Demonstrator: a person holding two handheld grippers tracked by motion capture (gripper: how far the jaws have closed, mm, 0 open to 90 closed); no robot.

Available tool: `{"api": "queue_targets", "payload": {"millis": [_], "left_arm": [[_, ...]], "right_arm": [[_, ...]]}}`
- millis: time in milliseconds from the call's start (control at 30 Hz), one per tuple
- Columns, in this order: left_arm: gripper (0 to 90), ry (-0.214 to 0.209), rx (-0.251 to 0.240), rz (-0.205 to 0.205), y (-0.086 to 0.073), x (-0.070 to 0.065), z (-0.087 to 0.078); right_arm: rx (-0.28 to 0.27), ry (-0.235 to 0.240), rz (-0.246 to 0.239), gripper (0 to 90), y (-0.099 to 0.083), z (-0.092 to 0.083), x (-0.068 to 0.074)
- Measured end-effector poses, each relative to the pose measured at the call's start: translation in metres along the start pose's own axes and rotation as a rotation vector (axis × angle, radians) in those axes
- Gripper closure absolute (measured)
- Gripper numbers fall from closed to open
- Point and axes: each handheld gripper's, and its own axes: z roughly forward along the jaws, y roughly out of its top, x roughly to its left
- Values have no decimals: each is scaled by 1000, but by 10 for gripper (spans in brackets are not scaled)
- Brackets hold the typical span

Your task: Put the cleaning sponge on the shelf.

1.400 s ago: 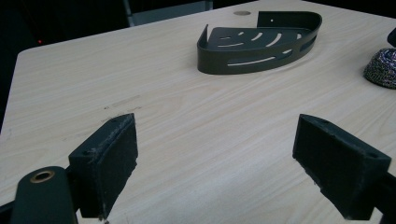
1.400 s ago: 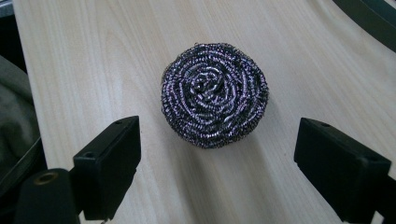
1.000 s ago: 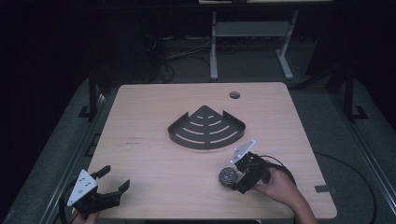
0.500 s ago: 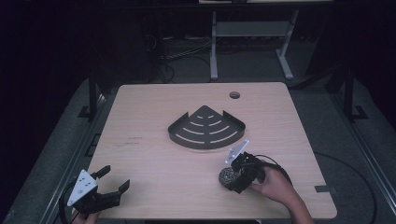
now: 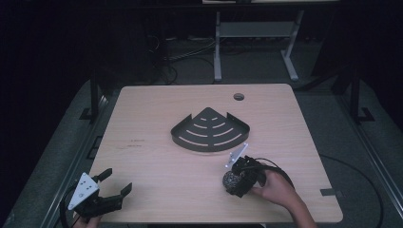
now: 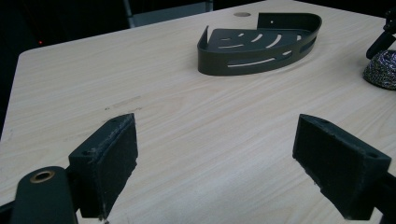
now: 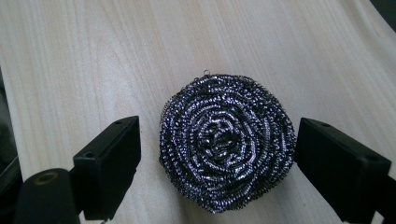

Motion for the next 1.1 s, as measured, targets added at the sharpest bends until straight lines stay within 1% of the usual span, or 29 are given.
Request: {"api": "queue_targets", "payload": {"millis": [100,233,267,367,400,433,667,867,1100], "left_arm": [[133,0,-6,1,0,0,0],[132,2,-7,0,0,0,-1],[133,2,-7,0,0,0,-1],[133,2,-7,0,0,0,-1],[133,2,-7,0,0,0,-1],[133,3,-6,1,0,1,-1],[132,5,-5,1,0,1,-1],[133,2,-5,0,0,1,-1],[132,2,-5,-2,0,1,-1]], "right_arm": [[2,-1,2,145,0,0,0],[25,2,5,198,1,2,-1],[25,2,5,198,1,2,-1],[31,-15,0,258,3,3,-1],[31,-15,0,258,3,3,-1],[25,-15,-2,291,3,3,-1],[22,-18,-5,310,3,2,-1],[16,3,-2,319,2,0,-1],[10,10,-5,321,3,-2,-1]]}}
